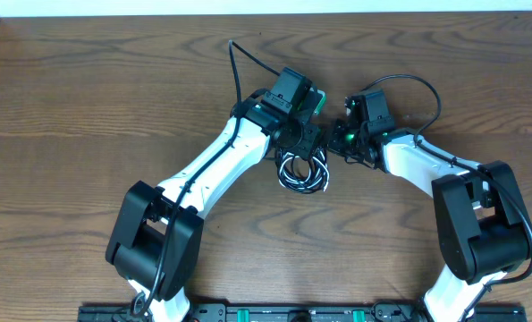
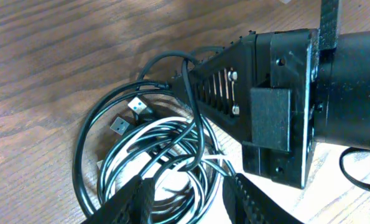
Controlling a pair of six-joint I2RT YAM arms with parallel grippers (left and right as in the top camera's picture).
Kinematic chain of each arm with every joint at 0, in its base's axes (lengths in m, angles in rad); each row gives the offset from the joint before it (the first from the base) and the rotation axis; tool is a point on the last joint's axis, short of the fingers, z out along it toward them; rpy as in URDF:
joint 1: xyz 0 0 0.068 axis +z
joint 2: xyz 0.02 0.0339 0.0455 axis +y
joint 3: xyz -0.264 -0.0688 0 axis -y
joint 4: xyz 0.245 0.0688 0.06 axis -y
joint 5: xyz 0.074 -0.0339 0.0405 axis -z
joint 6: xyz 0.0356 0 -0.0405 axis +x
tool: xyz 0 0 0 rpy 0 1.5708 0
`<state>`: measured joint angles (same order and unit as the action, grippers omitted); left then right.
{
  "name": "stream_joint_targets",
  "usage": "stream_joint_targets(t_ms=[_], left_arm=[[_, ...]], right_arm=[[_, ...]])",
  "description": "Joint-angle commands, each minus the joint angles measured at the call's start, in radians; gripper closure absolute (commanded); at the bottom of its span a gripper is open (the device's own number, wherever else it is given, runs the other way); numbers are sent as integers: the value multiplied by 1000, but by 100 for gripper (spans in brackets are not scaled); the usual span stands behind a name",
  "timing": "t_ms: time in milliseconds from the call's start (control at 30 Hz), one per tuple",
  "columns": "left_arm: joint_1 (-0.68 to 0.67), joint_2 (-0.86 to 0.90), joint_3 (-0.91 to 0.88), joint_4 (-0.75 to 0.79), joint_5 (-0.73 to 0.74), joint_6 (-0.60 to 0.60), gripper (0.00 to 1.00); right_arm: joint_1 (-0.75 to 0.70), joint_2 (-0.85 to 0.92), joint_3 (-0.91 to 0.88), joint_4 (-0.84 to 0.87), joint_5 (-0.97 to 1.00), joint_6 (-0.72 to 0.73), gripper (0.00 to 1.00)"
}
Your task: Untangle cables
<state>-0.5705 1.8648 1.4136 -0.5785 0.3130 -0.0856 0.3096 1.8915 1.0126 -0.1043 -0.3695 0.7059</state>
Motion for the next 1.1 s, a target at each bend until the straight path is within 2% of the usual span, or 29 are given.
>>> stream_joint_targets(t_ms=[0,267,367,500,867,933,967,1067], left_arm=[[2,26,-16,2,8,-2,57],[2,92,-16,40,8,-2,56],[2,111,-16,55,9,-3,52],[2,122,-16,68,9,-3,51],[2,166,-16,69,9,-3,52],[3,166,-14,69,9,-3,66],[5,165,-14,68,9,-2,77],[13,158,-13,64,9,-2,89]], right_arm=[[-10,18,5,8,-50,-38,99],[-10,18,5,8,-48,-38,99],[-10,18,5,7,-34,-39,99],[-10,18,5,8,-33,-39,99],[-9,18,5,8,-32,-39,99],[-9,18,5,7,-29,-39,99],[-9,18,5,7,-29,-39,99],[-9,18,5,7,-29,-39,99]])
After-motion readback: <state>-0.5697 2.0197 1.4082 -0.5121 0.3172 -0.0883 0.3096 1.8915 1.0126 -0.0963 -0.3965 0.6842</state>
